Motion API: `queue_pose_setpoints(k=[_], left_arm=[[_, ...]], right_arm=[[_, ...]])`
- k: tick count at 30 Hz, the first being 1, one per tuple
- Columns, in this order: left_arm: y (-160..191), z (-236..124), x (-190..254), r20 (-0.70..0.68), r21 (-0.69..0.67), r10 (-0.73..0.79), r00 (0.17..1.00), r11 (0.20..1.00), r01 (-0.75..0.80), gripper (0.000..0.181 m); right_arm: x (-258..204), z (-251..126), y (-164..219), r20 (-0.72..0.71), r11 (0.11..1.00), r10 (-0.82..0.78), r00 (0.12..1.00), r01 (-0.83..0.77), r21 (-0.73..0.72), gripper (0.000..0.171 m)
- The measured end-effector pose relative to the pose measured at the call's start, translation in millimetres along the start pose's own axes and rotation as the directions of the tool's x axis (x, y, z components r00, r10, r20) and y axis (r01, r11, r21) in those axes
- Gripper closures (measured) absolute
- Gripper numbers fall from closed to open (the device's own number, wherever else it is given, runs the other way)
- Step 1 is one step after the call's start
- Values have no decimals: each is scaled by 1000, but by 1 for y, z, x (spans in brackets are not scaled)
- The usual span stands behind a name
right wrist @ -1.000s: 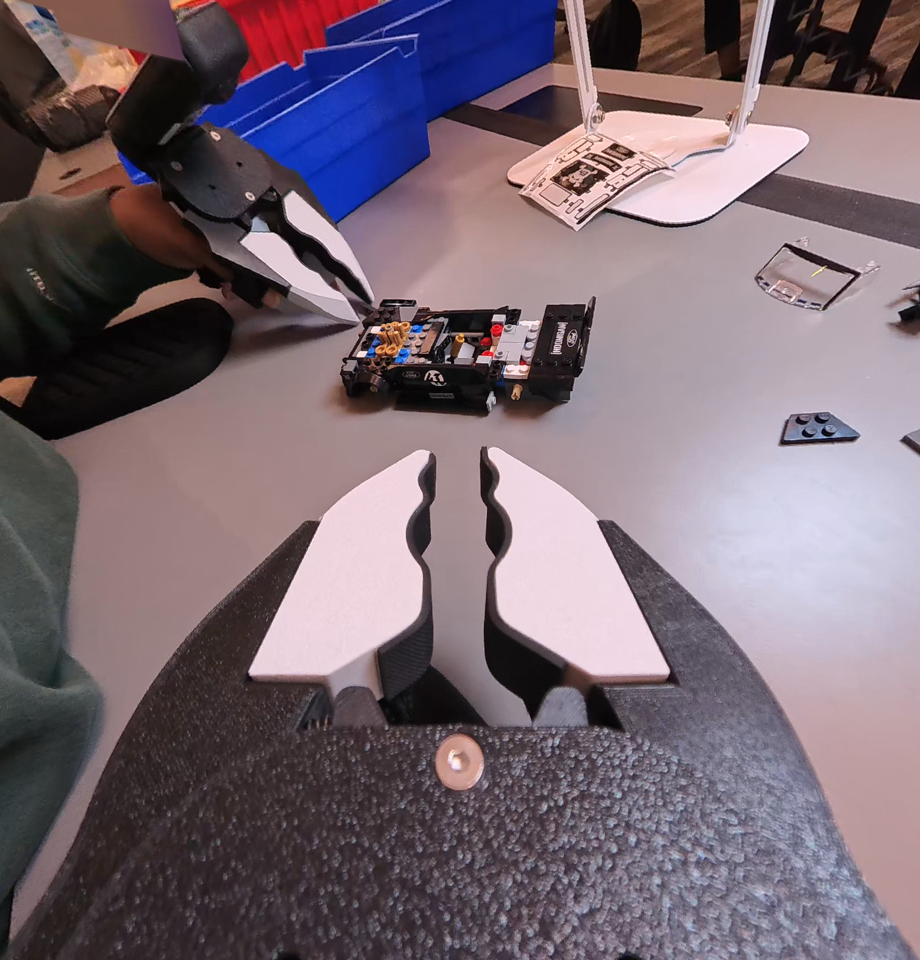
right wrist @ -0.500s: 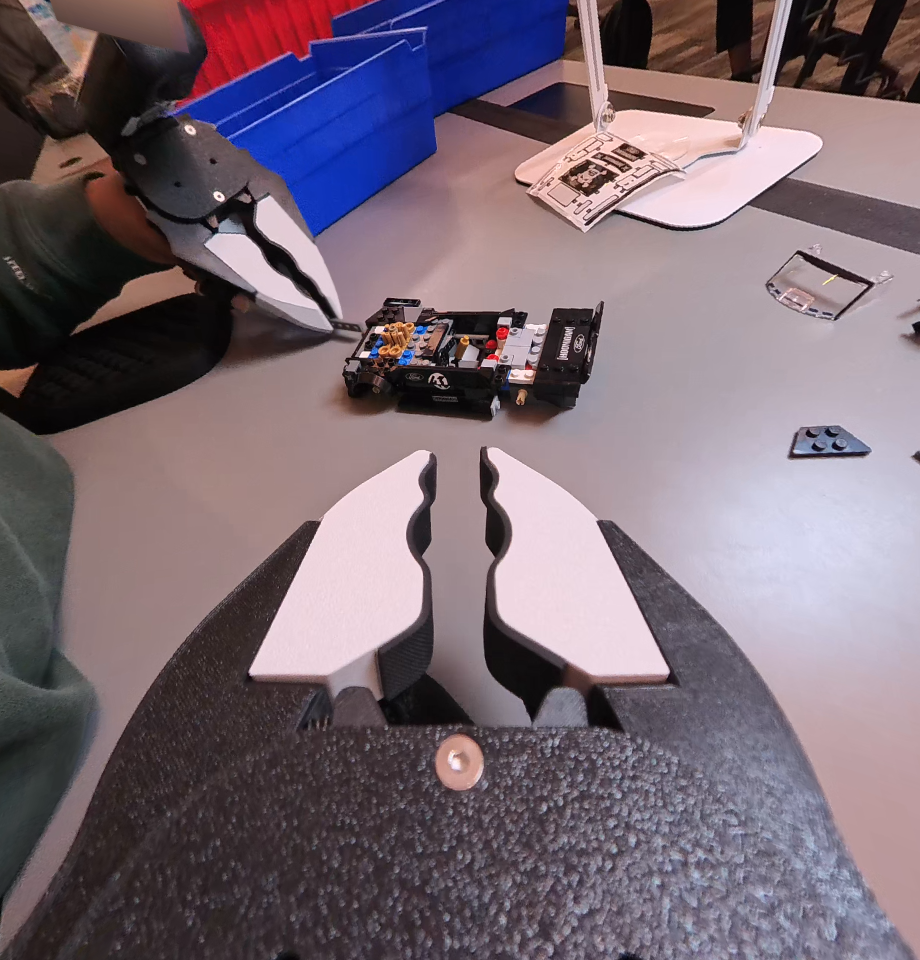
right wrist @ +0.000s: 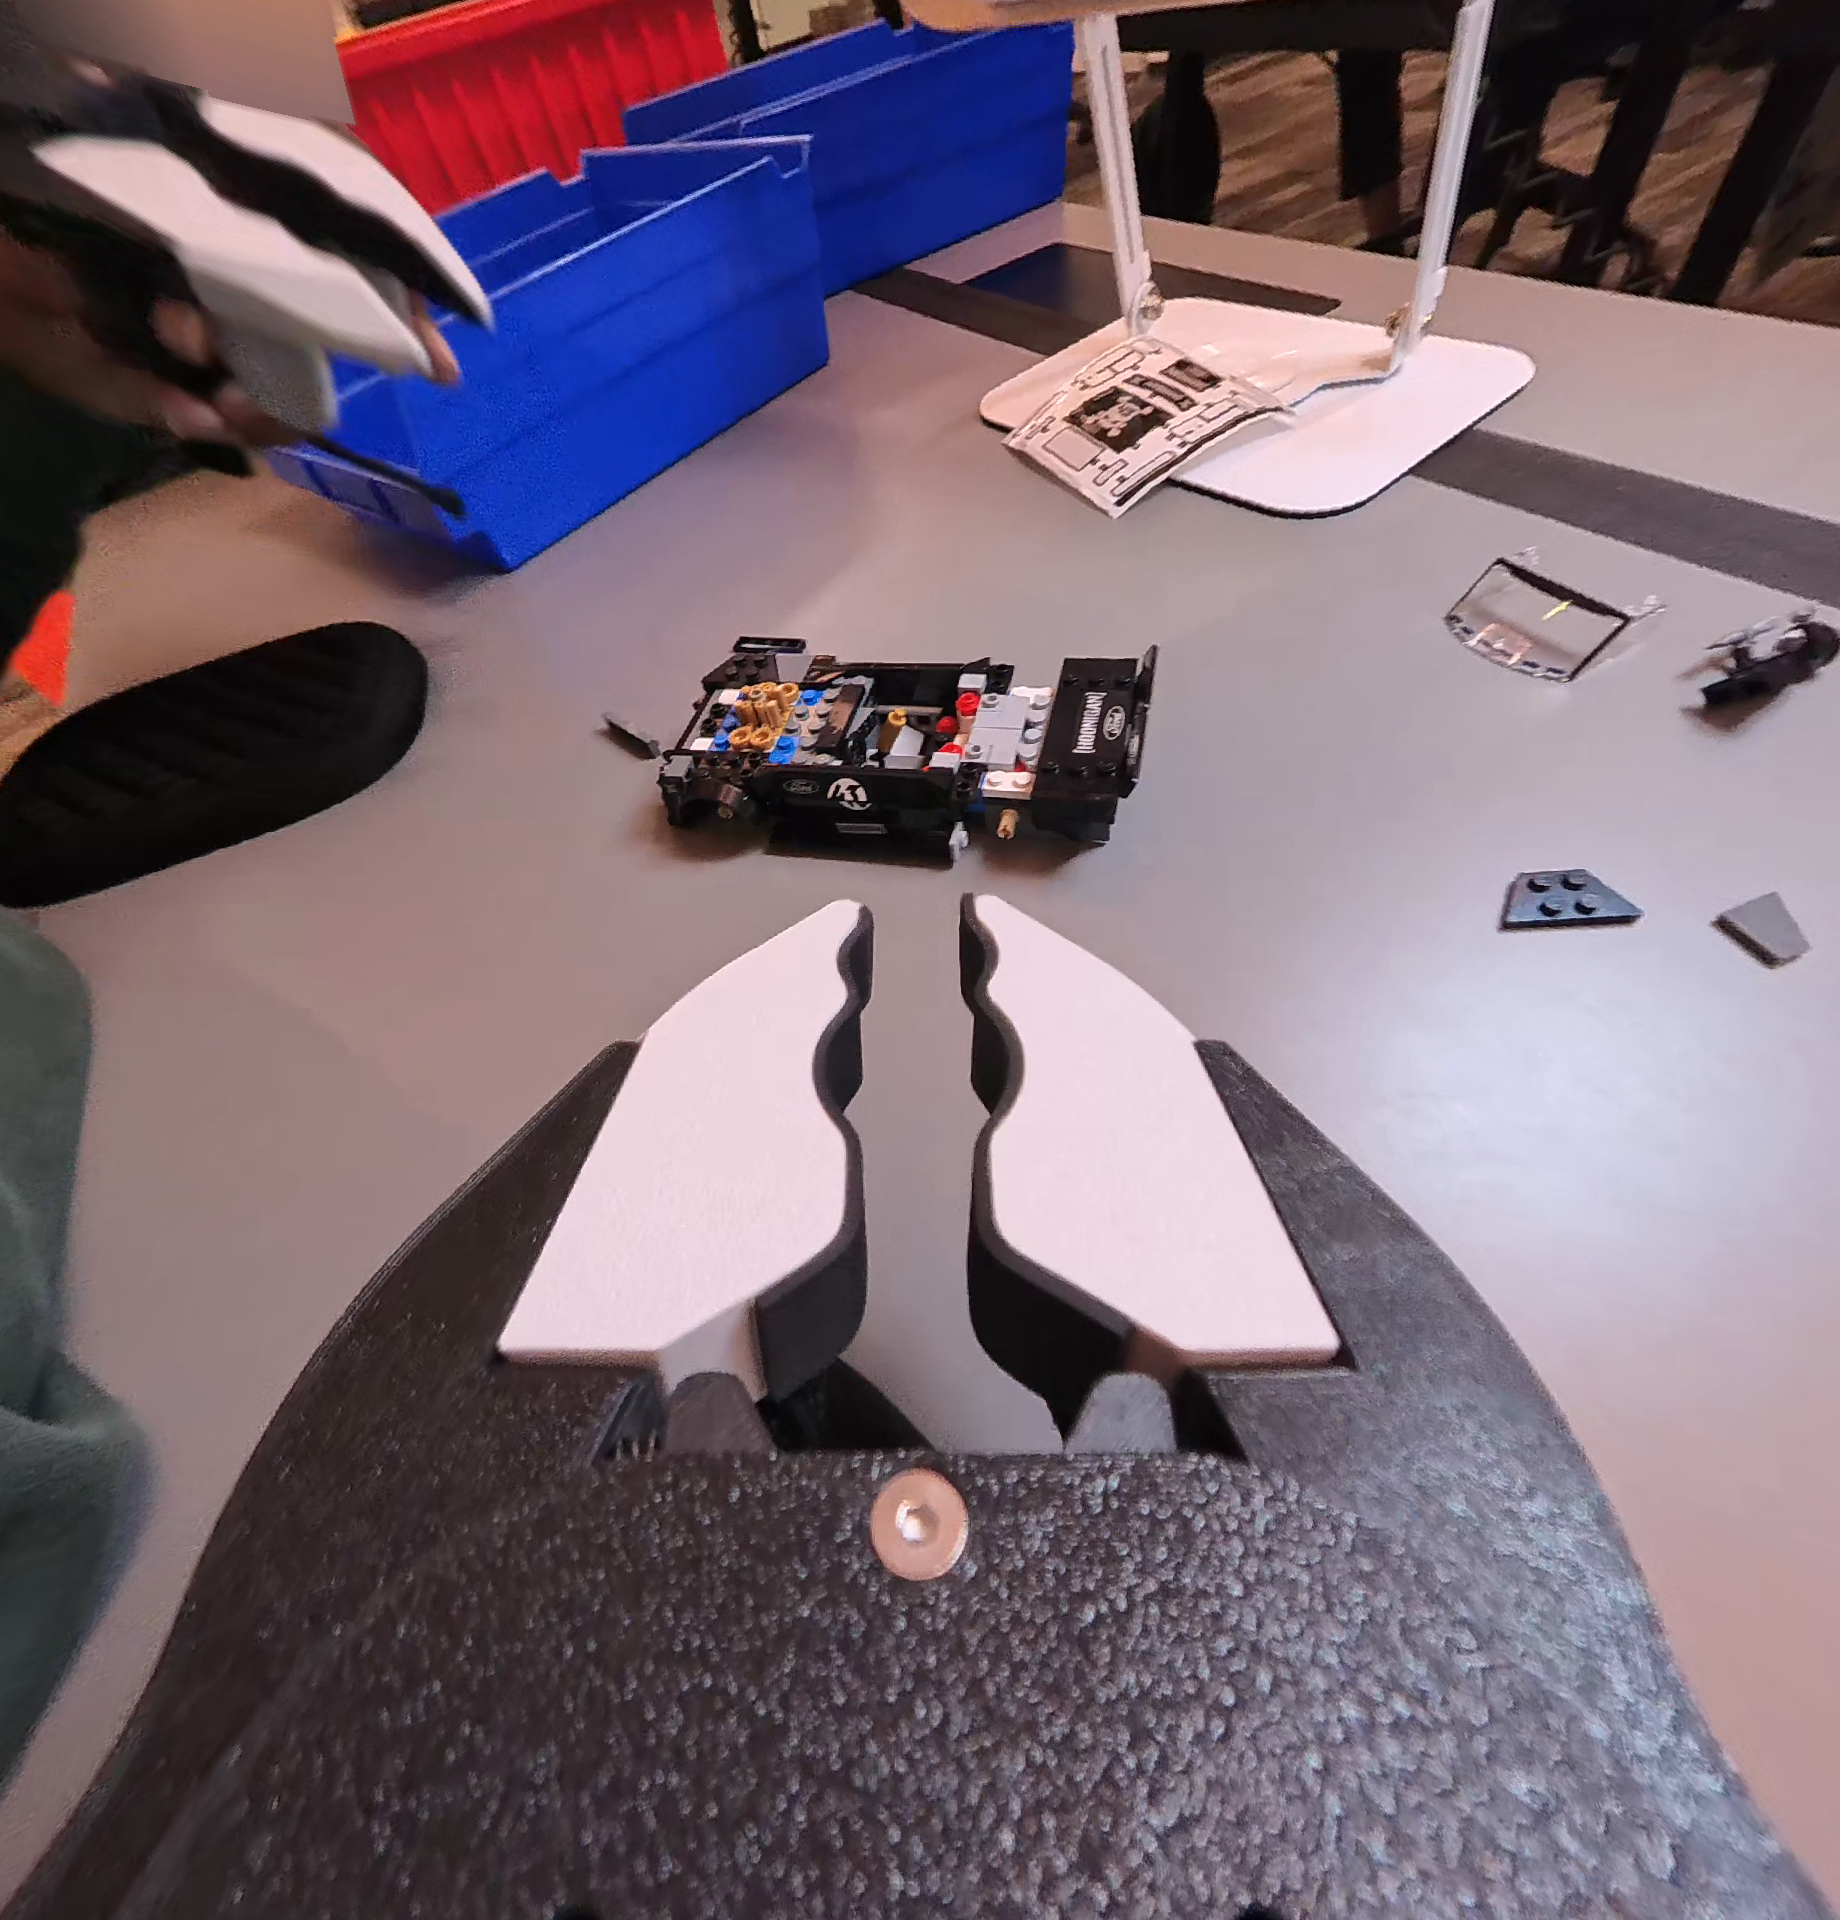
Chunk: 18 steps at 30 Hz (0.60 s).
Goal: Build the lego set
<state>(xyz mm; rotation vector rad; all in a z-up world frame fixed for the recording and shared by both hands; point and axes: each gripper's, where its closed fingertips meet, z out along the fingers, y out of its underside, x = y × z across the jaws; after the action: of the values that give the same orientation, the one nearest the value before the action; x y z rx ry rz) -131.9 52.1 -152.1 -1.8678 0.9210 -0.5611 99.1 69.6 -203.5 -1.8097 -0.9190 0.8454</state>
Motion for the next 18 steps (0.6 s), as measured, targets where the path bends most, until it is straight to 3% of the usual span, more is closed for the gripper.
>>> queue_pose_setpoints(k=[3, 6, 12, 18], left_arm=[[-23, -38, -32, 162, 98, 7, 987, 995, -23, 167], [-22, -73, -72, 326, 148, -48, 944, 989, -1, 176], [27, -126, -146, 575, 114, -157, 803, 987, 112, 181], [79, -141, -181, 618, 16, -215, 756, 965, 261, 180]], right_arm=[[6, -1, -4, -44, 1000, -4, 999, 5, 27, 155], [10, -2, -11, -92, 998, -8, 996, 14, 68, 154], [20, -7, -24, -210, 986, -13, 978, 47, 158, 139], [22, -11, -27, -289, 979, -21, 957, 78, 186, 142]])
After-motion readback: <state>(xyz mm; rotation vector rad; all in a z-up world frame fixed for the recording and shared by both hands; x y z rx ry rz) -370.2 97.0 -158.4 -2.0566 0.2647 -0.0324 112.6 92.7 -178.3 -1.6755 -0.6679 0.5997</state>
